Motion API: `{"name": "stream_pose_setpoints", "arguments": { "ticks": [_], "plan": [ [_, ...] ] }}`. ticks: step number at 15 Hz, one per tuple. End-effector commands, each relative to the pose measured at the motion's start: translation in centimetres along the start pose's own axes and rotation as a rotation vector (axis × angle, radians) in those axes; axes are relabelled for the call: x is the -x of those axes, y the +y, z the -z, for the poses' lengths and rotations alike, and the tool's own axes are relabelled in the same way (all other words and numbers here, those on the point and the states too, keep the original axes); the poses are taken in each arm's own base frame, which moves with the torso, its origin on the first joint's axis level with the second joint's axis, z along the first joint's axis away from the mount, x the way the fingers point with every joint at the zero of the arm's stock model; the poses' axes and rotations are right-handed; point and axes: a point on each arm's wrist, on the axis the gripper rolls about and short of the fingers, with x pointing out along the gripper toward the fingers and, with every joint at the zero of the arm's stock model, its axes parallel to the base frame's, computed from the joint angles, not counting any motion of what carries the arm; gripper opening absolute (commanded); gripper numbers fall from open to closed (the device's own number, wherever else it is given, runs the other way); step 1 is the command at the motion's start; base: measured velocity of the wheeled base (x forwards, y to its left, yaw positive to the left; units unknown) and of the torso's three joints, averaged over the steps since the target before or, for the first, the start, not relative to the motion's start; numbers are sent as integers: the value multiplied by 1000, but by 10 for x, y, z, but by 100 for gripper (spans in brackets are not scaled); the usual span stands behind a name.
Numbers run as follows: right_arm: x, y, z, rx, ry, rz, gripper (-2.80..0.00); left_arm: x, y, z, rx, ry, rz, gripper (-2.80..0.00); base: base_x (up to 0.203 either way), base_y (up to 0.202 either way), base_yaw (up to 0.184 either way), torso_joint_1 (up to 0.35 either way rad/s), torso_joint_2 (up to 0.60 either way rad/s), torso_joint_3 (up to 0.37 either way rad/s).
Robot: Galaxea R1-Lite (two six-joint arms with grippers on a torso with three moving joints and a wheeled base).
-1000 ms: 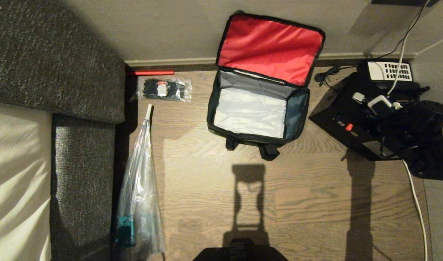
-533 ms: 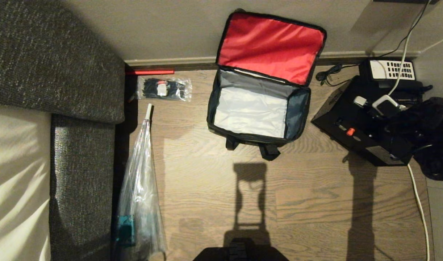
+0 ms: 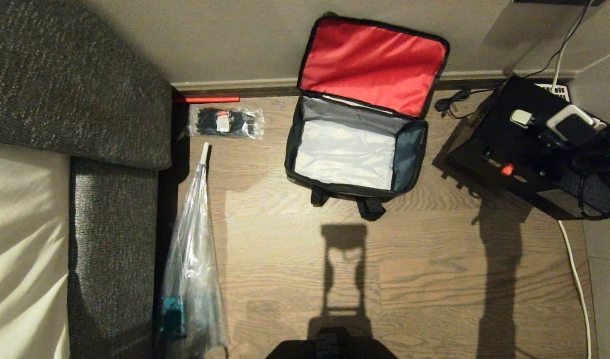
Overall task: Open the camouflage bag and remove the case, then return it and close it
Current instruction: Place the black box back
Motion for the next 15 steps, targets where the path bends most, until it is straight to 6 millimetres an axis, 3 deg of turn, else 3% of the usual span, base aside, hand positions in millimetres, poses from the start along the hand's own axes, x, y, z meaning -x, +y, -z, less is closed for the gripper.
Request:
{"name": "stream_pose_setpoints", "arguments": {
  "ticks": [1,7,15],
  "plan": [
    [22,-35,-11,-5,-34,70,-280,0,0,0,0,0,-1,-280,0,0,0,0,0,0],
    [48,-53,-44,-40,-129,26,-280,0,0,0,0,0,-1,-280,0,0,0,0,0,0],
    [80,-54,-100,-137,-349,-84,-280,0,0,0,0,0,-1,-280,0,0,0,0,0,0]
  ]
}}
